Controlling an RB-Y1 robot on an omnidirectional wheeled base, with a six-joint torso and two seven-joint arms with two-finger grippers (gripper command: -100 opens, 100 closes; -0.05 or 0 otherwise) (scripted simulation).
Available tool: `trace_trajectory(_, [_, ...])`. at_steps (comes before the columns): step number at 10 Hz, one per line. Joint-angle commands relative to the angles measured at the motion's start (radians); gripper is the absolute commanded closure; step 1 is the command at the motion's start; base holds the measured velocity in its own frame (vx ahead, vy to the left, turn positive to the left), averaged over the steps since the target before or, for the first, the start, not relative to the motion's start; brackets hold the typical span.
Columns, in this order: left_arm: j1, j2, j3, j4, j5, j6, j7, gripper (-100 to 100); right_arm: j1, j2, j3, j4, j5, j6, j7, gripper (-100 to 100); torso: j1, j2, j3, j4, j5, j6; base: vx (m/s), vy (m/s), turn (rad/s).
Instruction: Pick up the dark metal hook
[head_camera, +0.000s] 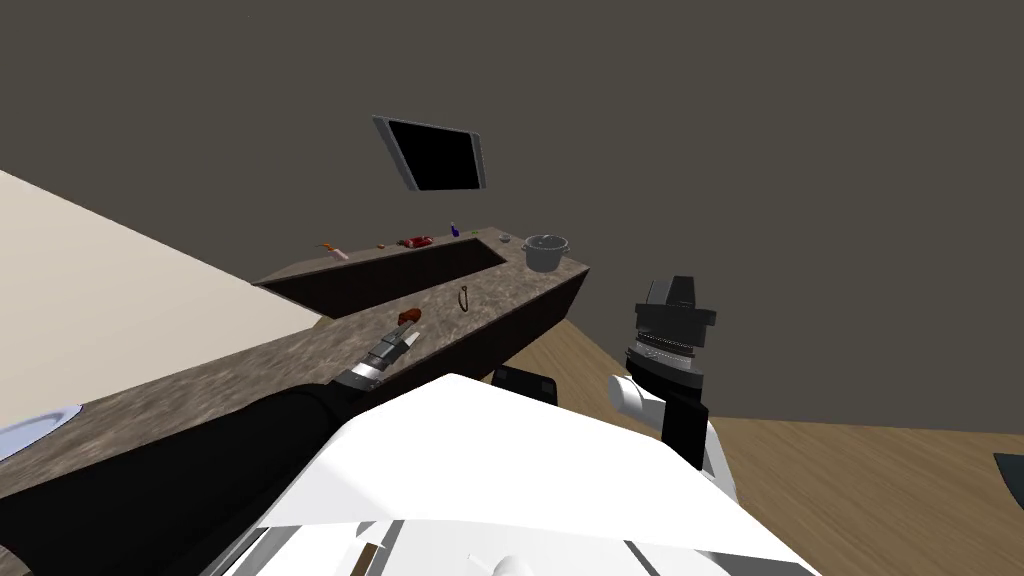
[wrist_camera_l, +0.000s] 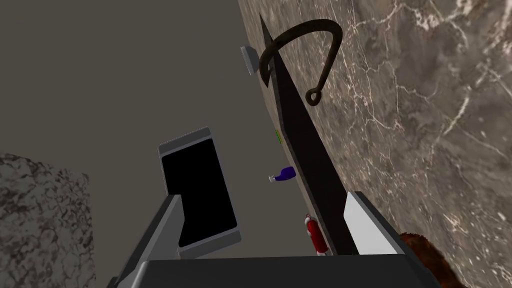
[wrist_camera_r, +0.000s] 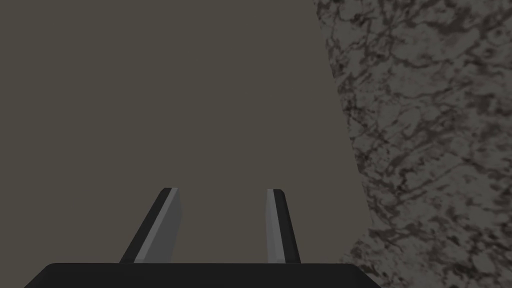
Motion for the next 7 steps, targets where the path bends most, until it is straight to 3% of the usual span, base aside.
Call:
trace_trajectory(1, [0.039,0.031,0.016,0.049,-0.016,-0.023,0.050,-100,0.000,0.000,0.000,0.000,0.000,0.000,0.000,0,0.000,0.000,0.000,0.000,0.000,0.000,-0.023,-0.011,-0.362])
trace_trajectory(2, [0.039,0.031,0.016,0.049,-0.016,-0.023,0.052,-100,0.000,0.000,0.000,0.000,0.000,0.000,0.000,0,0.000,0.000,0.000,0.000,0.000,0.000,-0.016,-0.005,-0.175])
trace_trajectory(4, [0.093,0.093,0.042,0.118,-0.039,-0.045,0.117,-100,0.000,0.000,0.000,0.000,0.000,0.000,0.000,0,-0.001,-0.001,-0.001,0.000,0.000,0.001,-0.014,-0.020,-0.404])
trace_trajectory(5, [0.093,0.093,0.042,0.125,-0.039,-0.045,0.130,-100,0.000,0.000,0.000,0.000,0.000,0.000,0.000,0,-0.001,-0.001,-0.001,0.000,0.000,0.000,-0.013,-0.011,-0.208])
trace_trajectory(7, [0.143,0.153,0.065,0.191,-0.061,-0.064,0.193,-100,0.000,0.000,0.000,0.000,0.000,0.000,0.000,0,-0.001,-0.001,-0.001,0.000,0.000,0.000,-0.013,-0.020,-0.405])
